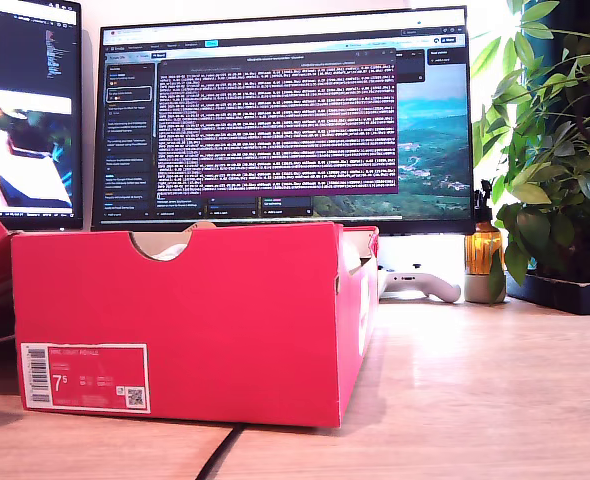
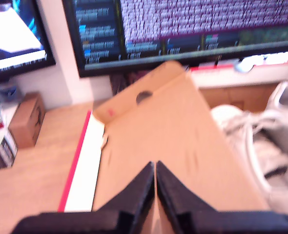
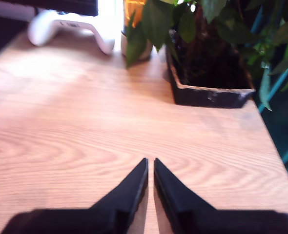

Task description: Pack the white shoes by picking the first shoe and placing it inside the red shoebox, left side, then picking and rotating the second shoe and placing it in the shoebox

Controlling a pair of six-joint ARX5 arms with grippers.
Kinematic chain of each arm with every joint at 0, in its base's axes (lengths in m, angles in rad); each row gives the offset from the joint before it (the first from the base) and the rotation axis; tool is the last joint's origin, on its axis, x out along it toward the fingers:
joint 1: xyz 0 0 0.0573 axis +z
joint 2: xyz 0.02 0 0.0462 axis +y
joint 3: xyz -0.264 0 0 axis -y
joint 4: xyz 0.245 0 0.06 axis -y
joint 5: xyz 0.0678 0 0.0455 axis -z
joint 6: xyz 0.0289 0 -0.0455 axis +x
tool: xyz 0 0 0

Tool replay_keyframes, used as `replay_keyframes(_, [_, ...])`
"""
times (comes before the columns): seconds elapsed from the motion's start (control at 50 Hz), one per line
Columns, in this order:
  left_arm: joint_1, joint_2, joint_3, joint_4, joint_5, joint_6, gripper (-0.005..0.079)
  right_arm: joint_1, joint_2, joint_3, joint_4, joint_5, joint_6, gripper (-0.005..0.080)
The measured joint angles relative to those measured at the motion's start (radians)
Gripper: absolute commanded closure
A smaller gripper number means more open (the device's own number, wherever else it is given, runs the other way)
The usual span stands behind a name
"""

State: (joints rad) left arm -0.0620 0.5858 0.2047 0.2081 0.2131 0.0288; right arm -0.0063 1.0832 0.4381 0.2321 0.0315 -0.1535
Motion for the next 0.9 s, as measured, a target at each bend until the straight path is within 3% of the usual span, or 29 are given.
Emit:
replay_keyframes(0.28, [0.037,-0.068,-0.091,0.085,-0.004,0.0,0.0762,0.0,-0.003,-0.135,0.203,-0.014,0.022,0.076])
replay_keyframes(0.58, [0.039,-0.143,-0.179,0.055,0.006,-0.006,0.0762,-0.04,-0.003,-0.335,0.396,-0.014,0.075,0.076])
replay_keyframes(0.9, [0.046,-0.258,-0.199,0.0,0.013,-0.043,0.0762,-0.04,-0.142,-0.421,0.362,-0.024,0.097,0.076])
